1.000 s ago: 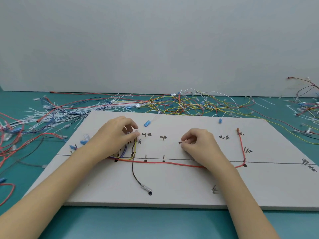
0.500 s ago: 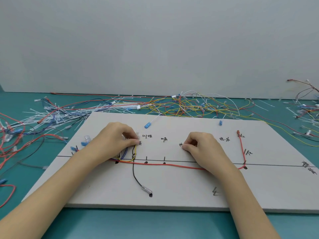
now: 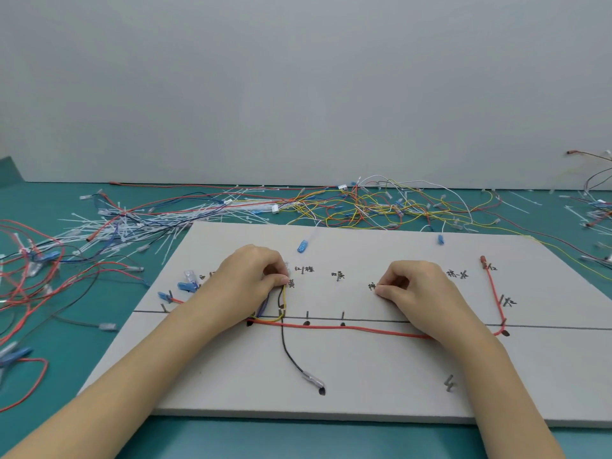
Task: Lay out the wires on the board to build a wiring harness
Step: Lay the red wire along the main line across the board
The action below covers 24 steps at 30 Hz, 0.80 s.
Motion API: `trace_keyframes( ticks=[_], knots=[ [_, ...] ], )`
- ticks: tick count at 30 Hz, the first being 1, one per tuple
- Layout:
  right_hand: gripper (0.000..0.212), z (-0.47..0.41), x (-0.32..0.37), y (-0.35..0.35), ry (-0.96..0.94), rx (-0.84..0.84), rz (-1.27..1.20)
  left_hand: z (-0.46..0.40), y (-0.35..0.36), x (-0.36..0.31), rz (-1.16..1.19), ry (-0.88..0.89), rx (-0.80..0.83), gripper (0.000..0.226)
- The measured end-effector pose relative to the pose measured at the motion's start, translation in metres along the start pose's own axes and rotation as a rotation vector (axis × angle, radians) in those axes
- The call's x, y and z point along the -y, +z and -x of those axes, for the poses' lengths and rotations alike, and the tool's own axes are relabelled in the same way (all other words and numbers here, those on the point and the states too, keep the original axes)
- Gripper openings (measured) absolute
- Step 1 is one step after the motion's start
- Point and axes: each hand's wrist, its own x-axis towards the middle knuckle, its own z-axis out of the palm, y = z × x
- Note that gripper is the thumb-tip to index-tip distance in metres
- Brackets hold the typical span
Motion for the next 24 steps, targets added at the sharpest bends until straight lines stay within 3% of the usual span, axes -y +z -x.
trace_keyframes(
  ticks=[12,24],
  knots=[
    [0.019,0.003,-0.028,-0.023,0.14,-0.069,-0.05,-0.02,0.024,-0.027,-0.071,0.126,0.03,0.01],
    [0.022,0.0,-0.035,-0.023,0.189,-0.146,-0.133,-0.027,0.032,-0.037,0.068,0.118,0.061,0.009]
  ],
)
